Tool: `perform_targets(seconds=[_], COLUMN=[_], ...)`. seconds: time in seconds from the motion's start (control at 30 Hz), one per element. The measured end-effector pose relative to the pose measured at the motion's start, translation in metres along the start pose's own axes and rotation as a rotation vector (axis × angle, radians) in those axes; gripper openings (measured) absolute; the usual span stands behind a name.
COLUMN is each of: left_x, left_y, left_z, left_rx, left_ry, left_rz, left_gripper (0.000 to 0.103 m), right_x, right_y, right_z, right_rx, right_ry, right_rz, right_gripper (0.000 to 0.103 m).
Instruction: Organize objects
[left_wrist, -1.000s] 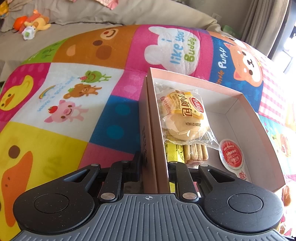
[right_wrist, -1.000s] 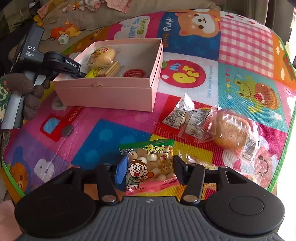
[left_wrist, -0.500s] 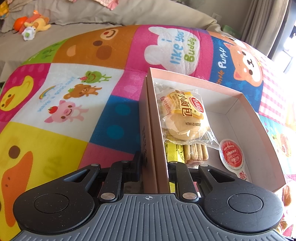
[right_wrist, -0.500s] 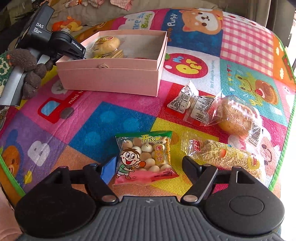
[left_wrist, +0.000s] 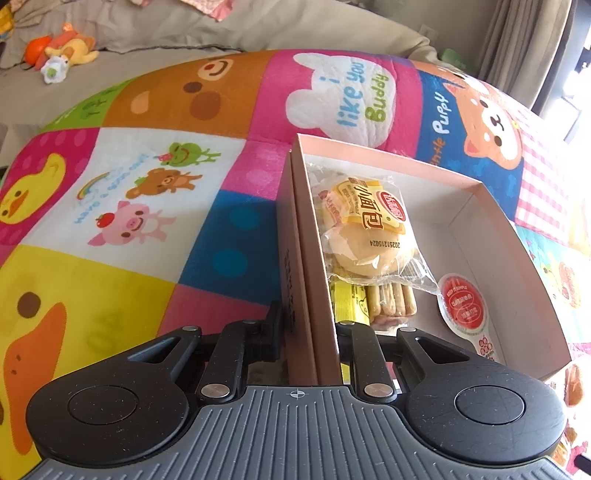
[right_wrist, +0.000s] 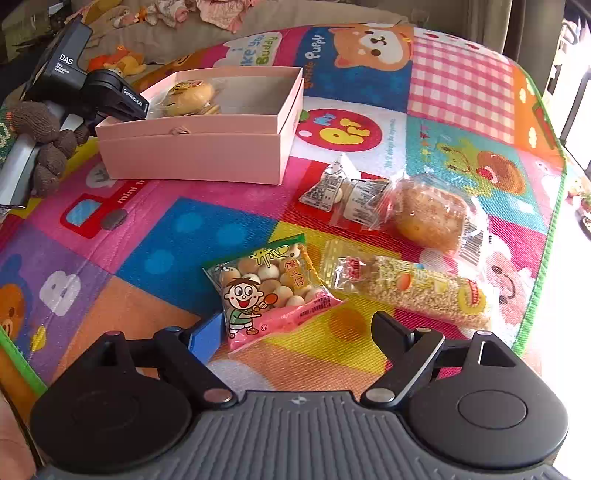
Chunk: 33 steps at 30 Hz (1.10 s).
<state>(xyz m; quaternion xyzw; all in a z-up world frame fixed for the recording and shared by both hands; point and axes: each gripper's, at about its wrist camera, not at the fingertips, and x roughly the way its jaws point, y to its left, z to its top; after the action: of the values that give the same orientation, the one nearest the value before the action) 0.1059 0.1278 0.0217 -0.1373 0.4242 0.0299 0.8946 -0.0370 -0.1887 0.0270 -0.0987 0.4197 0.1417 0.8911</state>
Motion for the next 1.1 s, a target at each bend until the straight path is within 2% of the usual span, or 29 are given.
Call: perform_targets(seconds=[0.1, 0.13, 0.17, 0.27, 0.4, 0.43, 0.47, 0.5, 0.57, 0.6, 0.63, 0.73, 0.8, 0.93, 1.03, 1.1], left_x=[0.0, -0.001, 0.0, 0.0, 0.0, -0.001, -0.001, -0.001, -0.001, -0.001, -0.001, -0.001, -0.001, -0.001, 0.0, 0.0], left_y=[0.0, 0.0, 0.0, 0.0, 0.0, 0.0, 0.0, 0.0, 0.0, 0.0, 0.0, -0.001, -0.001, -0.003, -0.003, -0.003], left_z=[-0.001, -0.001, -0.001, -0.001, -0.001, -0.001, -0.001, -0.001, -0.001, -0.001, -0.001, -0.002, -0.002, -0.002, -0.001, 0.0], left_rx=[0.005, 0.005, 0.003, 0.005, -0.001, -0.001, 0.001, 0.002, 0.003, 0.002, 0.0, 0.001, -0.001, 0.007, 0.003, 0.004], left_ry=[0.0, 0.0, 0.0, 0.0, 0.0, 0.0, 0.0, 0.0, 0.001, 0.001, 0.0, -0.002, -0.005, -0.003, 0.001, 0.001], left_rz=[0.002, 0.002, 0.001, 0.002, 0.002, 0.003, 0.002, 0.002, 0.001, 0.001, 0.003, 0.008, 0.008, 0.014, 0.015, 0.014], left_gripper=[0.02, 0.02, 0.02, 0.02, 0.02, 0.02, 0.02, 0.02, 0.02, 0.02, 0.02, 0.02, 0.02, 0.02, 0.02, 0.02], right_x=[-0.003, -0.005, -0.008, -0.015, -0.01, -0.007, -0.004, -0.002, 0.0, -0.002, -0.006, -0.016, -0.011, 0.014, 0.029, 0.032], right_y=[0.003, 0.003, 0.002, -0.008, -0.008, -0.008, -0.007, -0.005, 0.006, 0.012, 0.018, 0.034, 0.033, 0.024, 0.021, 0.026], right_z=[-0.003, -0.004, -0.004, -0.001, 0.006, 0.009, 0.01, 0.011, 0.014, 0.015, 0.016, 0.024, 0.031, 0.039, 0.04, 0.039], right_rx=[-0.071, -0.093, -0.093, -0.027, 0.013, 0.037, 0.059, 0.086, 0.106, 0.091, 0.06, -0.075, -0.1, -0.103, -0.093, -0.114], right_ry=[-0.037, -0.048, -0.058, -0.058, -0.04, -0.032, -0.026, -0.021, -0.004, -0.008, -0.025, -0.095, -0.102, -0.071, -0.036, -0.013], right_rz=[-0.134, -0.159, -0.149, -0.009, 0.053, 0.095, 0.137, 0.184, 0.316, 0.347, 0.348, 0.203, 0.154, 0.129, 0.142, 0.14], right_gripper=[0.086, 0.086, 0.086, 0.086, 0.086, 0.086, 0.092, 0.093, 0.093, 0.093, 0.093, 0.093, 0.093, 0.093, 0.093, 0.083])
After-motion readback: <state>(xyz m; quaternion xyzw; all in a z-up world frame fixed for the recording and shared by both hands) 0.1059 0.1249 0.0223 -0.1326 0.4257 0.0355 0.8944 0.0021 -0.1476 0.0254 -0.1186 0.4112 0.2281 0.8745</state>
